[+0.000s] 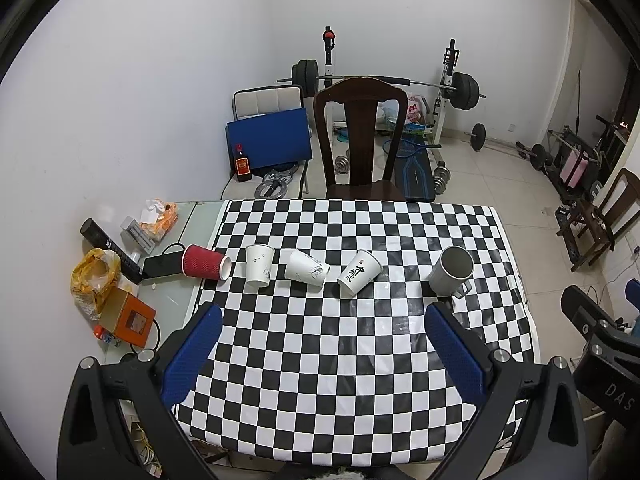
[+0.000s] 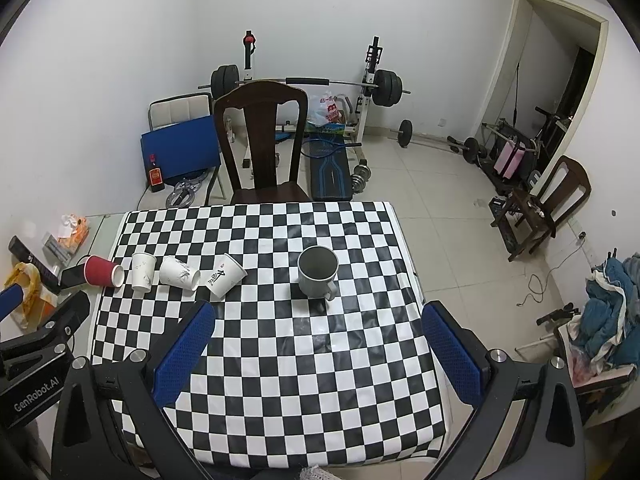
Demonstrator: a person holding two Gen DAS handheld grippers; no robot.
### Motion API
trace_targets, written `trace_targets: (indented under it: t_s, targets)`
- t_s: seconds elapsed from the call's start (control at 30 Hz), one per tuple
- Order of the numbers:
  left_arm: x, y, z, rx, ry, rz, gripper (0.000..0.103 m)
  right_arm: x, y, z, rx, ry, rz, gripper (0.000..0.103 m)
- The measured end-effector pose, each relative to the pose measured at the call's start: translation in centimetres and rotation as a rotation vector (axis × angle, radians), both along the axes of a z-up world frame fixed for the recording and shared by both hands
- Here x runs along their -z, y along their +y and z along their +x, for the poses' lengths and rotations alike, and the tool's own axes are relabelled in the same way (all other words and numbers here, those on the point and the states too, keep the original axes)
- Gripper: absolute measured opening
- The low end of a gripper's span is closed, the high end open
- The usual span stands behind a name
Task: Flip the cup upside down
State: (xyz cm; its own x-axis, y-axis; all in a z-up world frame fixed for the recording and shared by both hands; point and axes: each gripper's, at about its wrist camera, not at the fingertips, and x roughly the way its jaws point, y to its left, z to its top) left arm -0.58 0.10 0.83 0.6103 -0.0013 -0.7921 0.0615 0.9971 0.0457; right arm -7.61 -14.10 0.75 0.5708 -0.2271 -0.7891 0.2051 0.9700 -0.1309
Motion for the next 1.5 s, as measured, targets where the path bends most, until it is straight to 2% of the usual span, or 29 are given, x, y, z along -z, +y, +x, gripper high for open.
trace_targets:
  t_s: [0.2,0.27,0.77,0.8,1.5]
  targets:
    - [-0.8,-0.2,-0.7,-0.002,0.003,-0.001,0.103,-0.3,0.0,0.0,-0.001,0.000,0.001,0.103]
    - [0.0,0.0,0.0,0.001,0.001,0.001,0.103,-0.3,0.0,-0.1,0.000,-0.001,0.001,0.103]
    - [-1.1,-0.9,-2.5,-0.001,0.007,-0.002,0.103,-0.3,0.1,-0.1,0.001,0.004,0.003,0.103]
    - [-0.3,-0.4,-1.4,0.004,0.010,-0.005,0.103,-0.3,0.0,-0.1,0.000,0.005,0.003,0.103]
    - [-0.5,-0.3,-1.5,0.003,0.007,-0.008,0.103,-0.4,0.0,-0.3,0.000,0.001,0.002,0.103]
